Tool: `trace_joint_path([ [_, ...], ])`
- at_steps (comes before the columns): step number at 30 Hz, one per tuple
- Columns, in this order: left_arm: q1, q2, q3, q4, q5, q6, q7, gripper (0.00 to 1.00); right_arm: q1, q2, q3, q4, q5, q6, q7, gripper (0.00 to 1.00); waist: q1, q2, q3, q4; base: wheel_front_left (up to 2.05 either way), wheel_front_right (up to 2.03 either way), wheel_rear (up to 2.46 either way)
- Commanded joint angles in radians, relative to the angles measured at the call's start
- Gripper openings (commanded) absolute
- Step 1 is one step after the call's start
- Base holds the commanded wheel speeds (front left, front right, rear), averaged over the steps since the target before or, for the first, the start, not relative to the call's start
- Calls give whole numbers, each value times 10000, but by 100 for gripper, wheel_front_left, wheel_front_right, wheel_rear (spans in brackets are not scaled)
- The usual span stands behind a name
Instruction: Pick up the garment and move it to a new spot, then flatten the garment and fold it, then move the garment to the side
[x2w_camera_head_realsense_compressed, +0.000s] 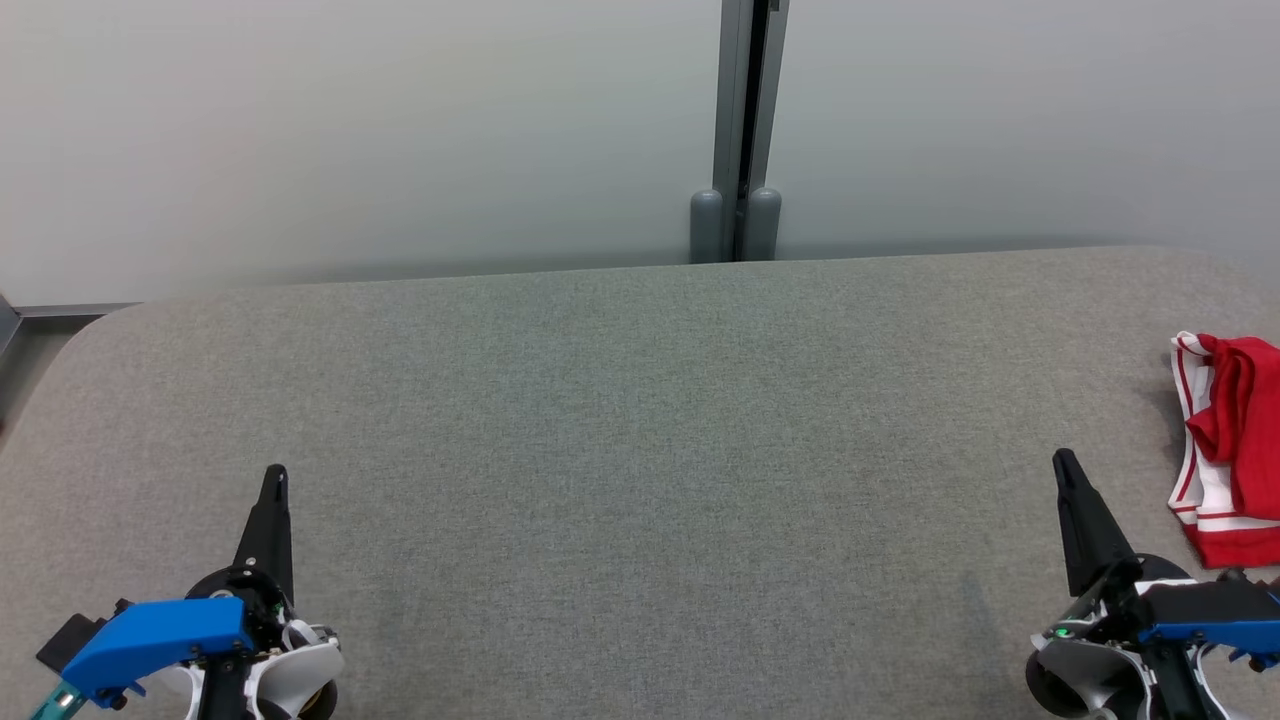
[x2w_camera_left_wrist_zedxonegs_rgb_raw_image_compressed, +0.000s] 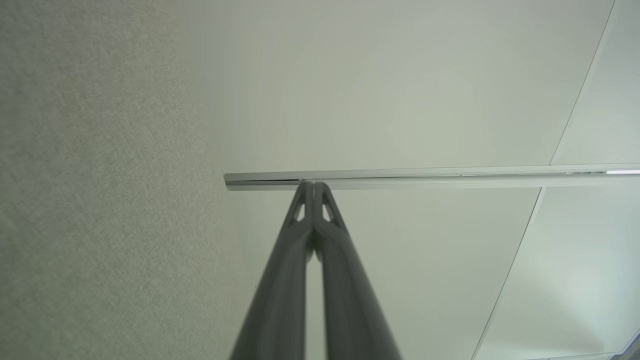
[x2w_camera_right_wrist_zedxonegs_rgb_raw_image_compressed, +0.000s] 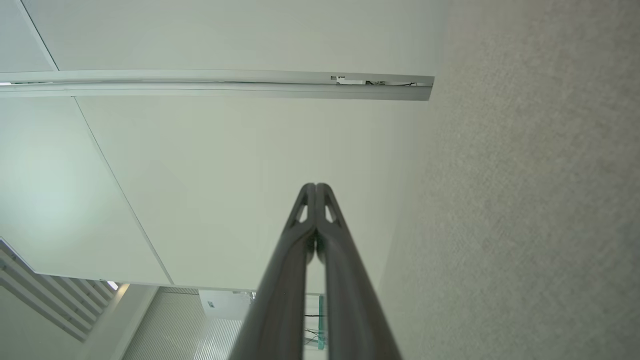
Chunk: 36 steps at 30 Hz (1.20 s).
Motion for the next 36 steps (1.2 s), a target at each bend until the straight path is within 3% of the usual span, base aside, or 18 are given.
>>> trace_joint_path([
  [1, -135, 12, 37, -66, -143, -107, 59, 0, 134, -40, -35, -63, 175, 4, 60, 0, 0, 0, -1, 2, 0, 0, 0],
  [36, -123, 10, 33, -61, -128, -84, 57, 0, 130, -40, -30, -58, 146, 4, 54, 0, 0, 0, -1, 2, 0, 0, 0],
])
